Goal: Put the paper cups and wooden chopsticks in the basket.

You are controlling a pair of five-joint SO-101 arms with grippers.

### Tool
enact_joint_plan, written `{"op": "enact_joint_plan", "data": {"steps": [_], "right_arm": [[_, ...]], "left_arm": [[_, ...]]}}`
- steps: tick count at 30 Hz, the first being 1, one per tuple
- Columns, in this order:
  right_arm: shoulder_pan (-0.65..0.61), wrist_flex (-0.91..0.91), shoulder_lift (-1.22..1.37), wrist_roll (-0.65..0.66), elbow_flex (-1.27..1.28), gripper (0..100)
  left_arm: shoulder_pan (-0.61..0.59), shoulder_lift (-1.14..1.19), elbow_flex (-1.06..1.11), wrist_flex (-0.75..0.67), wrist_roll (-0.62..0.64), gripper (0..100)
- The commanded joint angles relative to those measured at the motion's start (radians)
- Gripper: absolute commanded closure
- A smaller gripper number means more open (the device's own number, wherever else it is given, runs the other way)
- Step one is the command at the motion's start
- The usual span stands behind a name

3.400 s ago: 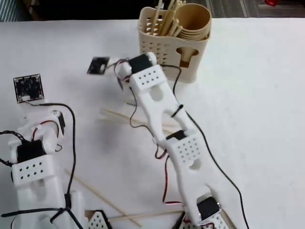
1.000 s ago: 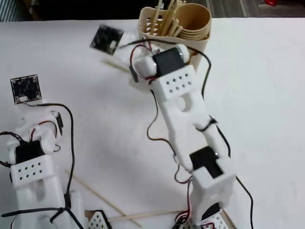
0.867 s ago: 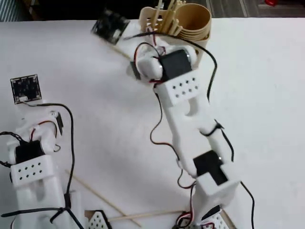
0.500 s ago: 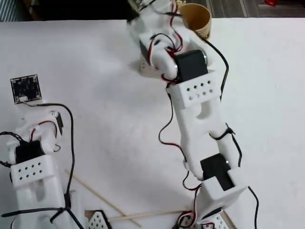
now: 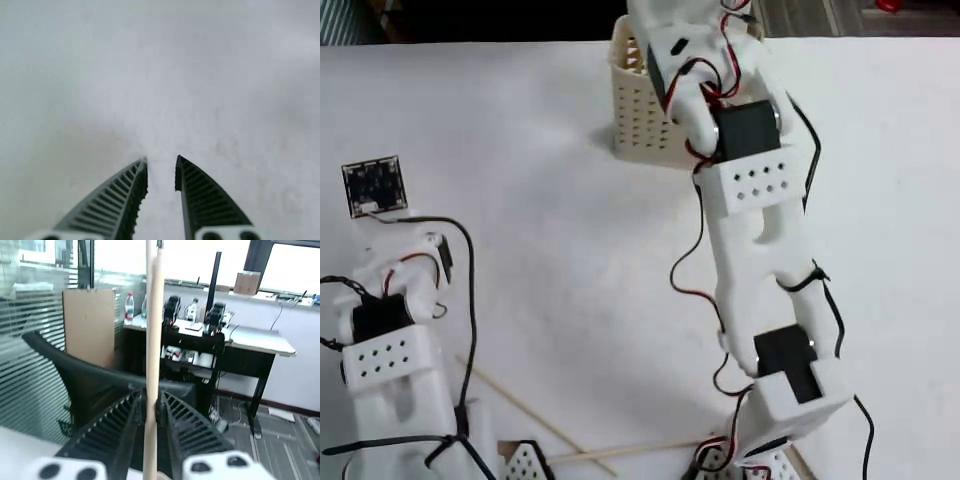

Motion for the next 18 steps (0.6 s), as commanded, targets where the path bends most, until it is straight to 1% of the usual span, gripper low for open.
{"op": "enact_joint_plan", "data": {"steps": [1,3,5,8,10,14,18], "right_arm": [[0.005,-0.035,-0.119,-0.006,0.101,98.0],[0.005,-0.088,-0.188,-0.002,0.213,98.0],[0.005,-0.183,-0.272,0.002,0.348,98.0],[0.004,-0.386,-0.38,0.051,0.551,98.0],[-0.01,-0.526,-0.406,0.08,0.649,98.0],[-0.008,-0.725,-0.358,0.084,0.701,98.0],[-0.008,-0.852,-0.225,0.092,0.626,98.0]], "left_arm": [[-0.01,-0.024,-0.006,-0.025,0.0,89],[-0.01,-0.024,-0.006,-0.025,0.0,89],[-0.01,-0.024,-0.006,-0.025,0.0,89],[-0.01,-0.025,-0.006,-0.025,0.0,89],[-0.01,-0.025,-0.006,-0.025,0.0,89],[-0.01,-0.025,-0.006,-0.025,0.0,89],[-0.01,-0.025,-0.006,-0.025,0.0,89]]}}
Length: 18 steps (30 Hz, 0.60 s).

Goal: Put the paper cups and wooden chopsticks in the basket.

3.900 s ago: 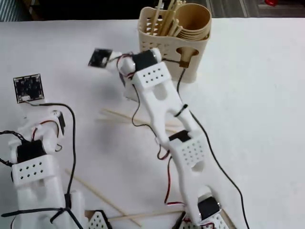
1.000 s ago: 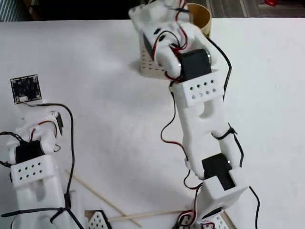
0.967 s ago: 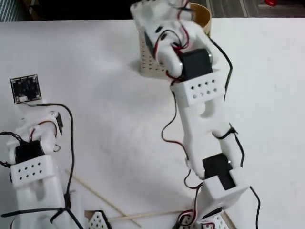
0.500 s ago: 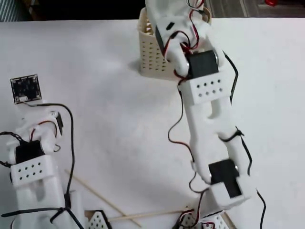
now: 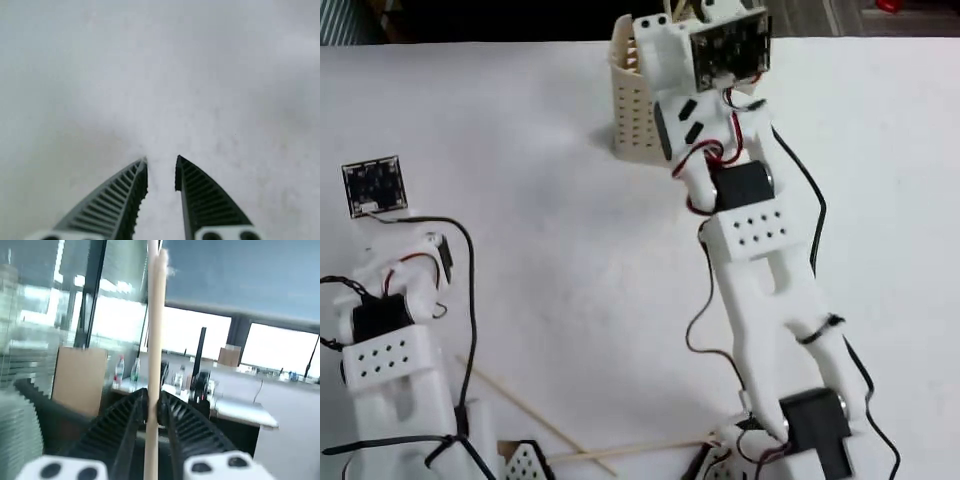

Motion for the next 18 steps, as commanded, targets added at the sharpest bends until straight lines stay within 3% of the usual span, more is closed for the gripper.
{"op": "enact_joint_plan", "data": {"steps": [1,10,18], "right_arm": [[-0.007,-0.104,0.105,0.015,-0.101,98.0],[0.039,-0.108,0.481,0.009,-0.439,98.0],[0.053,-0.107,0.631,0.008,-0.476,98.0]], "left_arm": [[-0.01,-0.025,-0.006,-0.025,0.0,89],[-0.01,-0.025,-0.006,-0.025,0.0,89],[-0.01,-0.025,-0.006,-0.025,0.0,89]]}}
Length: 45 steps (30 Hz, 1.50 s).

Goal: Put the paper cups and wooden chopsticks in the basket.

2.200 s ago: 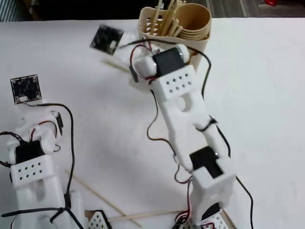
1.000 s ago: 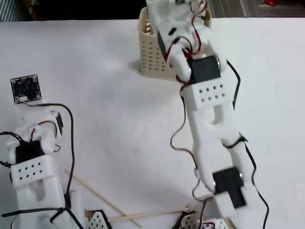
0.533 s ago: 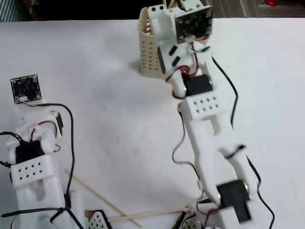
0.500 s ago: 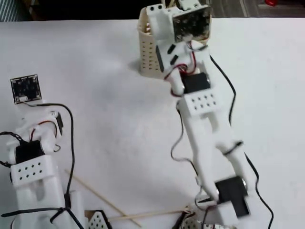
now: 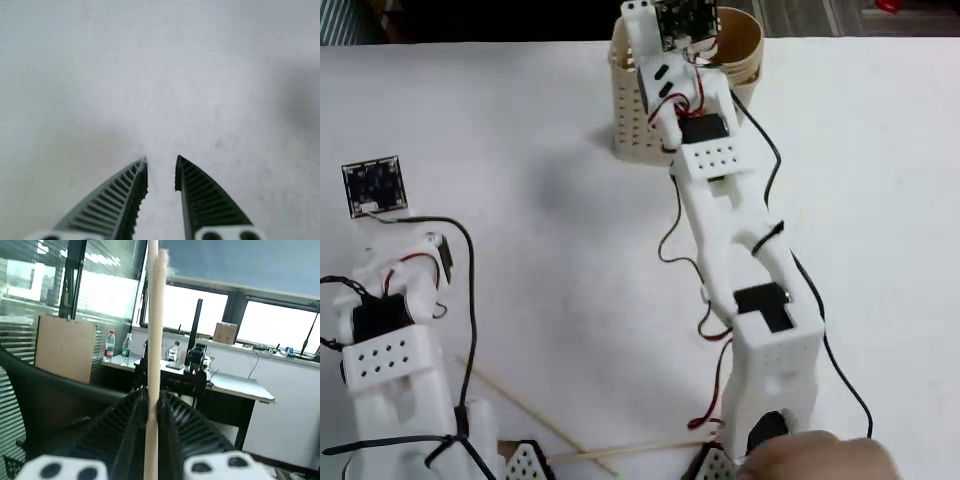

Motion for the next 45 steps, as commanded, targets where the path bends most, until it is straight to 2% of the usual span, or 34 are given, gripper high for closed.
{"op": "enact_joint_plan", "data": {"steps": [1,5,7,10,14,16,25,30,32,37,45], "right_arm": [[0.013,-0.018,0.004,0.003,-0.029,98.0],[0.013,-0.001,-0.028,0.003,0.054,97.7],[0.016,0.061,-0.082,0.003,0.098,97.1],[0.018,0.177,-0.177,-0.008,0.15,91.0],[0.028,0.277,-0.315,-0.133,0.209,87.1],[0.028,0.337,-0.384,-0.153,0.235,87.2],[0.001,0.759,-0.756,-0.152,0.387,87.0],[-0.062,1.009,-0.914,-0.15,0.485,86.8],[-0.097,1.098,-0.952,-0.114,0.523,86.8],[-0.203,1.353,-0.99,0.141,0.652,87.2],[-0.435,1.774,-0.997,0.17,0.806,86.9]], "left_arm": [[-0.01,-0.025,-0.006,-0.025,0.0,89],[-0.01,-0.025,-0.006,-0.025,0.0,89],[-0.01,-0.025,-0.006,-0.025,0.0,89],[-0.01,-0.022,-0.006,-0.032,0.0,89],[-0.01,-0.025,0.025,-0.083,0.0,89],[-0.01,-0.025,0.041,-0.109,0.0,89],[-0.048,-0.025,0.052,-0.129,0.009,89],[-0.085,-0.025,0.049,-0.13,0.072,89],[-0.085,-0.025,0.049,-0.13,0.072,89],[-0.085,-0.025,0.054,-0.146,0.072,89],[-0.11,-0.021,0.054,-0.158,0.077,89]]}}
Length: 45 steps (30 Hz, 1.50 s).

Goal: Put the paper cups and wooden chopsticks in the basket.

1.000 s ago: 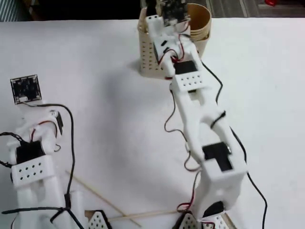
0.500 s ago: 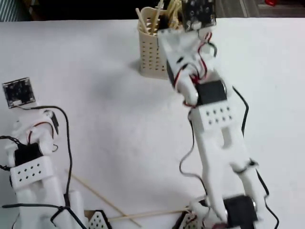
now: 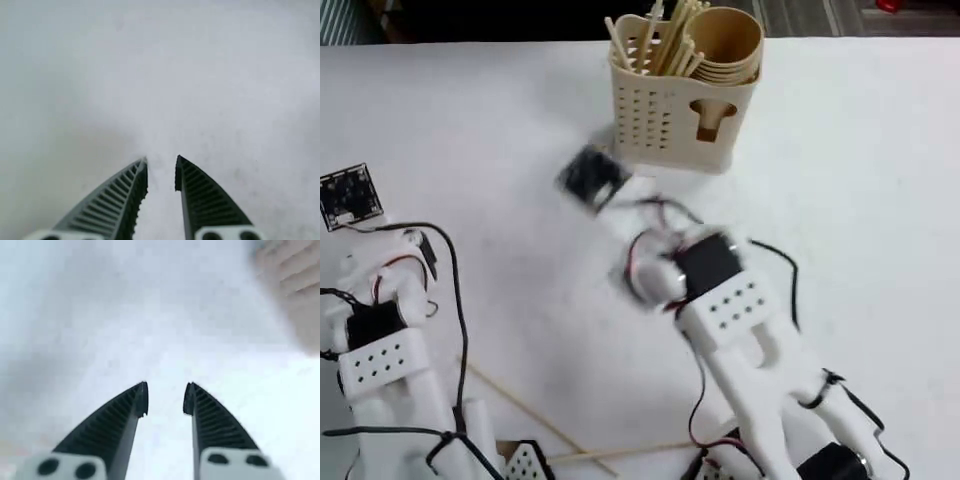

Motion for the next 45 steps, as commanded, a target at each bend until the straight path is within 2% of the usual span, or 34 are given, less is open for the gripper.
{"op": "enact_joint_plan", "data": {"steps": [1,10,12,16,18,23,28,37,42,45], "right_arm": [[-0.117,0.137,-0.033,0.014,0.034,86.8],[-0.352,0.145,-0.033,-0.018,0.186,86.8],[-0.389,0.143,-0.031,-0.13,0.207,86.1],[-0.46,0.105,-0.028,-0.423,0.276,76.8],[-0.516,0.058,-0.025,-0.502,0.327,72.8],[-0.636,-0.12,-0.033,-0.543,0.466,71.5],[-0.705,-0.26,-0.031,-0.582,0.523,71.5],[-0.788,-0.354,-0.024,-0.582,0.525,71.7],[-0.82,-0.354,-0.022,-0.582,0.526,80.7],[-0.82,-0.351,-0.022,-0.582,0.531,80.3]], "left_arm": [[-0.036,-0.019,-0.008,-0.023,0.012,89],[-0.065,-0.019,-0.015,-0.023,0.014,89],[-0.065,-0.019,-0.015,-0.023,0.014,89],[-0.065,-0.019,-0.015,-0.023,0.014,89],[-0.065,-0.019,-0.015,-0.025,0.014,89],[-0.065,-0.019,-0.009,-0.051,0.014,89],[-0.065,-0.019,-0.009,-0.051,0.014,89],[-0.065,-0.019,-0.009,-0.051,0.014,89],[-0.065,-0.019,-0.009,-0.051,0.014,89],[-0.065,-0.019,-0.009,-0.051,0.014,89]]}}
